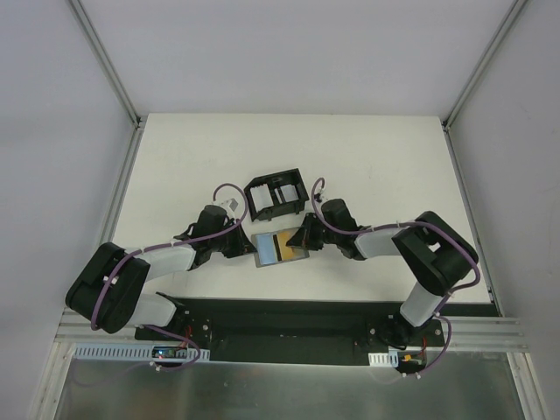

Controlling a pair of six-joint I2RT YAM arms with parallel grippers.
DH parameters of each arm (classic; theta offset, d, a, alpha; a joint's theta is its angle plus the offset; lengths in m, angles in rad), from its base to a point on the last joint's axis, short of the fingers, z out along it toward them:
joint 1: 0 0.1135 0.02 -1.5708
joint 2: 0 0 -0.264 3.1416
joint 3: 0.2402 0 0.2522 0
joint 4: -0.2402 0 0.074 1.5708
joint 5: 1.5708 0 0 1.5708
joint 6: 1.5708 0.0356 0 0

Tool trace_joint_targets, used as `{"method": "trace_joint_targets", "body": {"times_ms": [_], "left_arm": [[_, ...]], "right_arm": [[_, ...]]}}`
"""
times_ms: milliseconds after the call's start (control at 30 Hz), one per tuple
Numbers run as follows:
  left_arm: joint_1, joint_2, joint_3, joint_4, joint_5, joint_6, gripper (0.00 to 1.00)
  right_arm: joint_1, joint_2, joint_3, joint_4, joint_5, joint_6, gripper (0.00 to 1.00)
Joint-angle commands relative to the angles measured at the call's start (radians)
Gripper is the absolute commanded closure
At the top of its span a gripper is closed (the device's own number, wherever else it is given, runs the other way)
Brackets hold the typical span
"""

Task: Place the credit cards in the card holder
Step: Insert the credit card into the card holder.

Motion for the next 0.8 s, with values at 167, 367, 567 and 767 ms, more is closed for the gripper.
{"method": "trace_joint_targets", "body": {"times_ms": [167, 367, 567, 767], "left_arm": [[0.001, -0.008, -0.013, 0.013, -0.011, -0.007, 1.00], [0.001, -0.007, -0.013, 0.014, -0.015, -0.008, 1.00], [0.001, -0.005, -0.012, 0.016, -0.010, -0.010, 1.00], [0.001, -0.008, -0.012, 0.017, -0.013, -0.011, 1.00]], "right_arm": [[0.001, -0.041, -0.018, -0.050, 0.123, 0.011, 0.99], [0.004, -0.067, -0.045, -0.068, 0.148, 0.017, 1.00], [0.019, -0.058, -0.053, -0.068, 0.143, 0.027, 1.00], [0.041, -0.023, -0.025, -0.068, 0.093, 0.046, 1.00]]}}
